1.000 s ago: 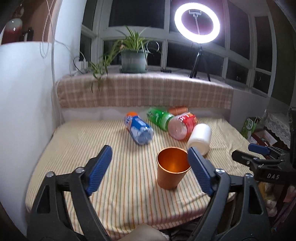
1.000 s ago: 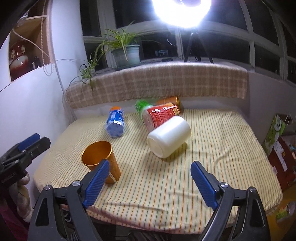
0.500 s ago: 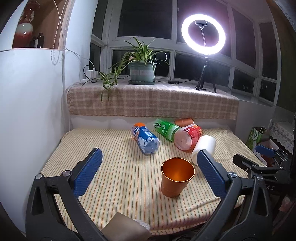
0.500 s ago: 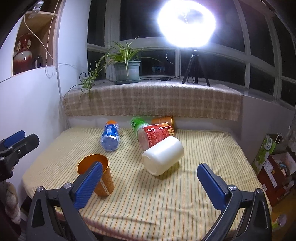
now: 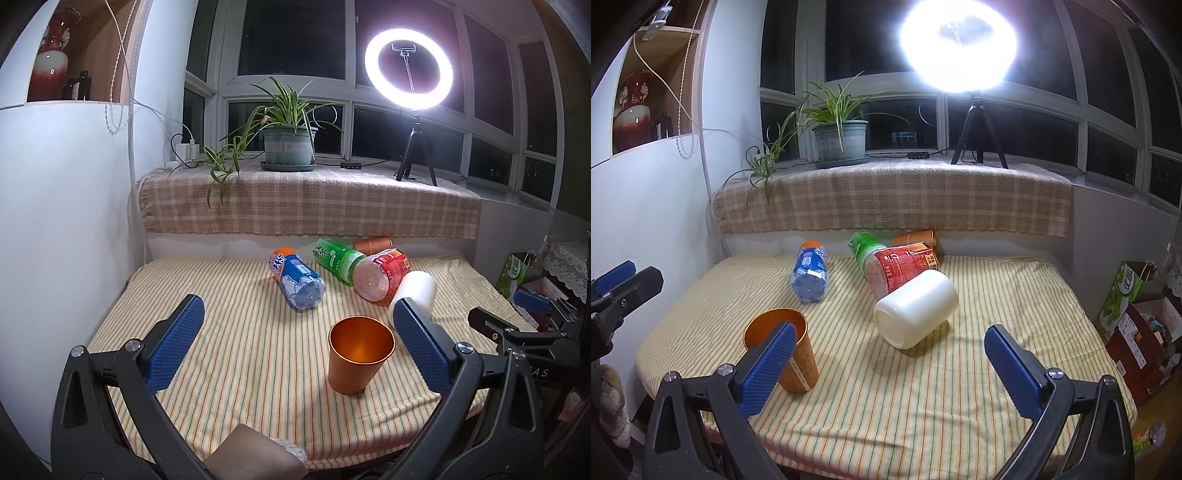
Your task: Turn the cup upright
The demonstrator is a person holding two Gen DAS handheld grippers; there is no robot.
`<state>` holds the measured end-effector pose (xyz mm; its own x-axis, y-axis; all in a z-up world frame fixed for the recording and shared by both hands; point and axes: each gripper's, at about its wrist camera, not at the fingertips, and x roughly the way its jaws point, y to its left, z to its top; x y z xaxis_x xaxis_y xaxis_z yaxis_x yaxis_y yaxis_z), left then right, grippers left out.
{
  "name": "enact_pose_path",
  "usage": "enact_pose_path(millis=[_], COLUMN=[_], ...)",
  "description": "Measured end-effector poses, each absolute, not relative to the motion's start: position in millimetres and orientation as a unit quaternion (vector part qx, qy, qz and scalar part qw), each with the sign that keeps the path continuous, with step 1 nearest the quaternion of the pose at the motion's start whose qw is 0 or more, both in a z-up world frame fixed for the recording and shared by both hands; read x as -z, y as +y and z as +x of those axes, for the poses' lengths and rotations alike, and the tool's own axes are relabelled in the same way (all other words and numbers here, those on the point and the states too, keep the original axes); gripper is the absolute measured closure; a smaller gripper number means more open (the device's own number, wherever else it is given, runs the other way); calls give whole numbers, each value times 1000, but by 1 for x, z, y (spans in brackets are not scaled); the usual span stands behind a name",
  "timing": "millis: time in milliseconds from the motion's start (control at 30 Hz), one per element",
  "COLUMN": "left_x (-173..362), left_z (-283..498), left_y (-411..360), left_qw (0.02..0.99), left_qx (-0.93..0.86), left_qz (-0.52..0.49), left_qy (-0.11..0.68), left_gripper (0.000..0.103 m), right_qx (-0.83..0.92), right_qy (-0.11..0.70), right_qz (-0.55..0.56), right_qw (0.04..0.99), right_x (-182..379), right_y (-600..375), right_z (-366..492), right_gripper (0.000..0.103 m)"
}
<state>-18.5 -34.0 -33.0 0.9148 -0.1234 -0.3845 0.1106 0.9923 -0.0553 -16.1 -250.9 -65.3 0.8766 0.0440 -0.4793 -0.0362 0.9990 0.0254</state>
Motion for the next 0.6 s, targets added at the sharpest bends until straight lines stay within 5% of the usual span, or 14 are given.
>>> enact_pose_path(millis=[600], left_x=[33], left_z=[-19], left_y=[-35], left_qw=[979], left_qx=[59], left_qz=[-17], left_qy=[196], left_gripper=[0], right_qx=[-20], right_qy=[252], right_qz=[13], right_qw=[967], right_x=[68], right_y=[-253], right_z=[-15], right_gripper=[0])
